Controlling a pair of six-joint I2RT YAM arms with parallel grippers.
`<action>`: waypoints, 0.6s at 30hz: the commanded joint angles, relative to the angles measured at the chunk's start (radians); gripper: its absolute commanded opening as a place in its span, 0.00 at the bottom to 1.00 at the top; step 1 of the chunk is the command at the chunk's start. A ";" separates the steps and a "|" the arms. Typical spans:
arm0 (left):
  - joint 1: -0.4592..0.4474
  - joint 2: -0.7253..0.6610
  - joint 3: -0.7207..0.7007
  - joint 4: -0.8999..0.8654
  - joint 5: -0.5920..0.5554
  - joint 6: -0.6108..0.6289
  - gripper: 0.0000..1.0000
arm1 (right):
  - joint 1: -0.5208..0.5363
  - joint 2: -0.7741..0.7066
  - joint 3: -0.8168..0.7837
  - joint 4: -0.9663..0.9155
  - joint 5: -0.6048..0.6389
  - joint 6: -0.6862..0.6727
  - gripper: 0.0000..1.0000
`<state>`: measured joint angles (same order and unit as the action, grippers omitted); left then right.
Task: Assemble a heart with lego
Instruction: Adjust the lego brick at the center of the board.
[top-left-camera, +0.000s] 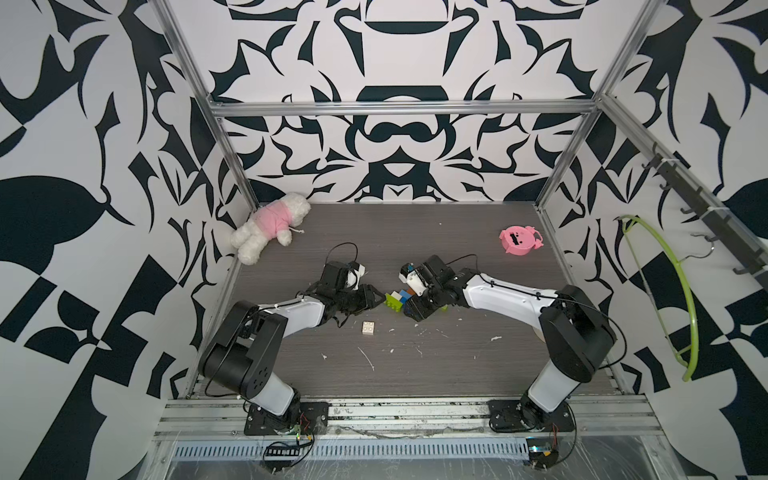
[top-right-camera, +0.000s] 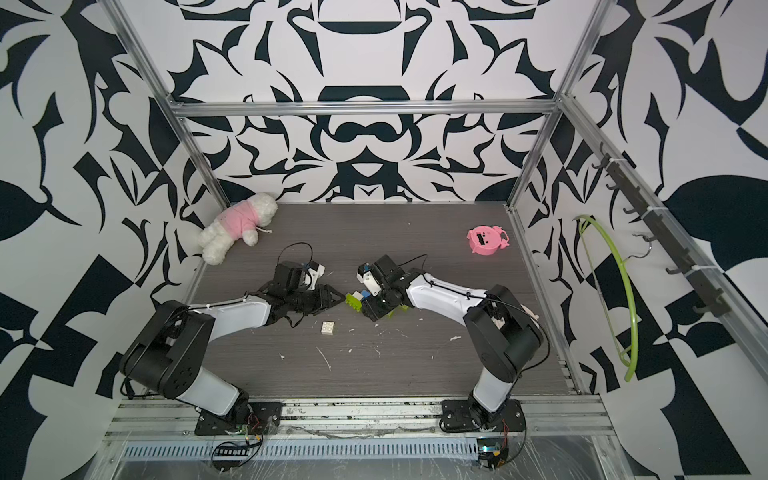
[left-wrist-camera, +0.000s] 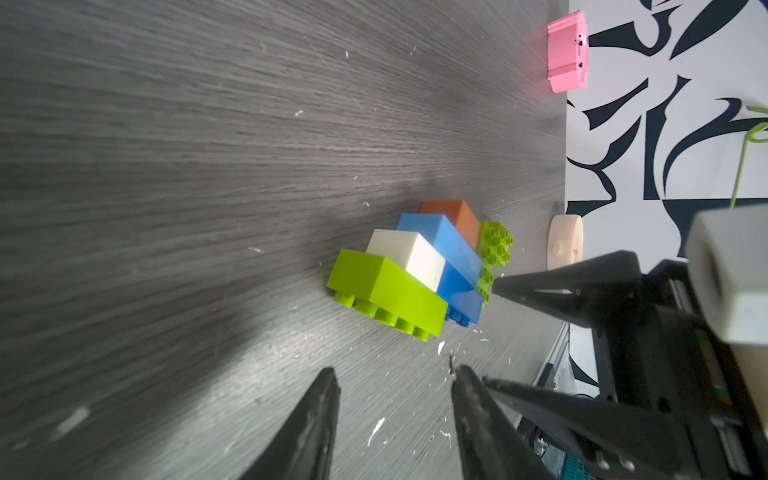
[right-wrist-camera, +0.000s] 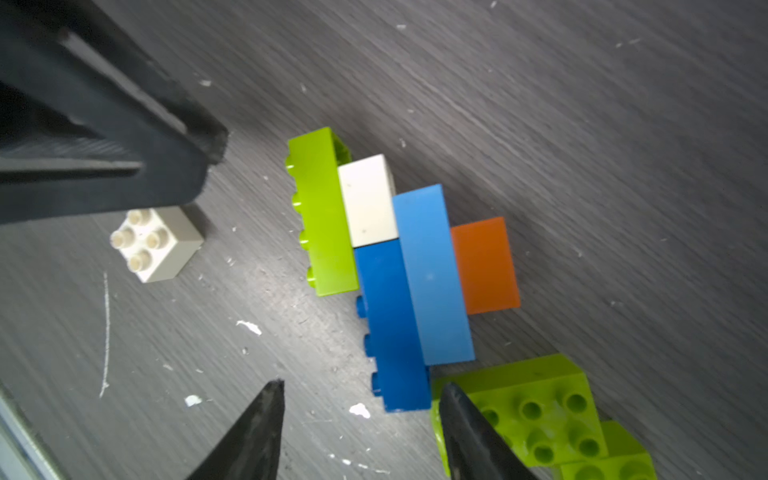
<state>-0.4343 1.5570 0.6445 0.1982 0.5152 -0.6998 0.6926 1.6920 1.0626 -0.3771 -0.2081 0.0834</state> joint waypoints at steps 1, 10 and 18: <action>-0.001 -0.023 -0.010 -0.017 -0.013 0.016 0.48 | -0.013 -0.010 0.037 -0.049 -0.012 -0.039 0.57; -0.001 -0.005 -0.010 0.002 0.003 0.014 0.48 | -0.010 0.029 0.039 -0.019 -0.008 -0.029 0.49; 0.002 -0.026 -0.026 0.001 -0.015 0.016 0.48 | -0.010 0.113 0.097 -0.039 -0.026 -0.045 0.45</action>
<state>-0.4343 1.5555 0.6361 0.1978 0.5106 -0.6987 0.6785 1.8053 1.1252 -0.4038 -0.2161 0.0498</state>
